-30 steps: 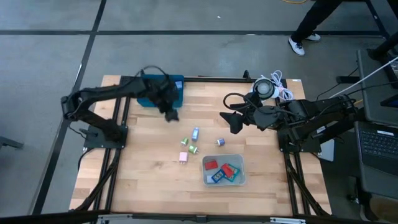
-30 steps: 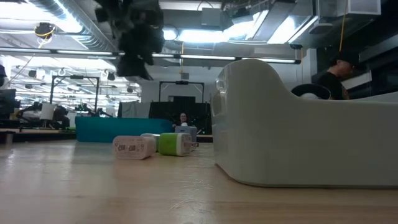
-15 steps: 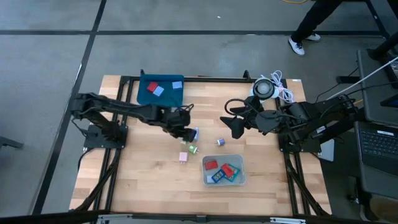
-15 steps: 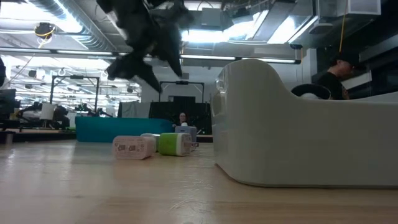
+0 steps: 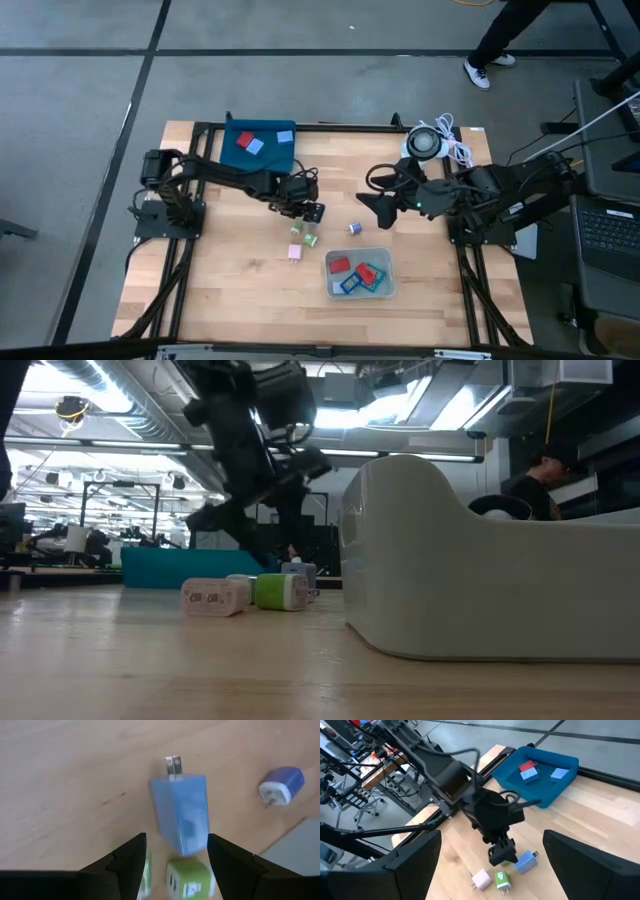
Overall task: Pick & Place Office items
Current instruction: Put the blue charger adapter into the blue bin
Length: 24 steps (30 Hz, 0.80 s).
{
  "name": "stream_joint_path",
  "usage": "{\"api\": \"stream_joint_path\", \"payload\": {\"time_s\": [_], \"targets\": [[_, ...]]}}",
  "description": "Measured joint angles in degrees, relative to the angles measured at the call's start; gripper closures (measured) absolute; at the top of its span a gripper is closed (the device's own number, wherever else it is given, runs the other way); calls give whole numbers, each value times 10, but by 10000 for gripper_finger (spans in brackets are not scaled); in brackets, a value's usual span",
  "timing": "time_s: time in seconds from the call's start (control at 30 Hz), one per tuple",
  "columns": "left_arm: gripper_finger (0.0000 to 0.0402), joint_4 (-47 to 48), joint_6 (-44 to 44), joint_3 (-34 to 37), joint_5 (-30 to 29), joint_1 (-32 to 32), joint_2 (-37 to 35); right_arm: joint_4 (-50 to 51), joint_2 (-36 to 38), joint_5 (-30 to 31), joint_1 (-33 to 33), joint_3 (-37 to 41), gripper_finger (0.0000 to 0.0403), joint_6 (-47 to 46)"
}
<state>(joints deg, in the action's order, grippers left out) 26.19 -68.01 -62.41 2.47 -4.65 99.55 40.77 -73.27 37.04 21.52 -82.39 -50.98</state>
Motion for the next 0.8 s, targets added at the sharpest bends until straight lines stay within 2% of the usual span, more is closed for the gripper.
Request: {"api": "stream_joint_path", "payload": {"time_s": [0.23, 0.6, 0.7, 0.8], "targets": [[198, -27, 8, -24, -5, -1, 25, 1, 23, 11, 0, 0, 48, 16], [201, 130, 102, -174, -8, -11, 137, 4, 32, 20, 0, 0, 48, 24], [203, 157, 112, -192, -20, -15, 146, 6, 32, 20, 0, 0, 48, 21], [221, 176, 114, -202, -38, -21, 149, 7, 32, 21, 0, 0, 48, 20]]}}
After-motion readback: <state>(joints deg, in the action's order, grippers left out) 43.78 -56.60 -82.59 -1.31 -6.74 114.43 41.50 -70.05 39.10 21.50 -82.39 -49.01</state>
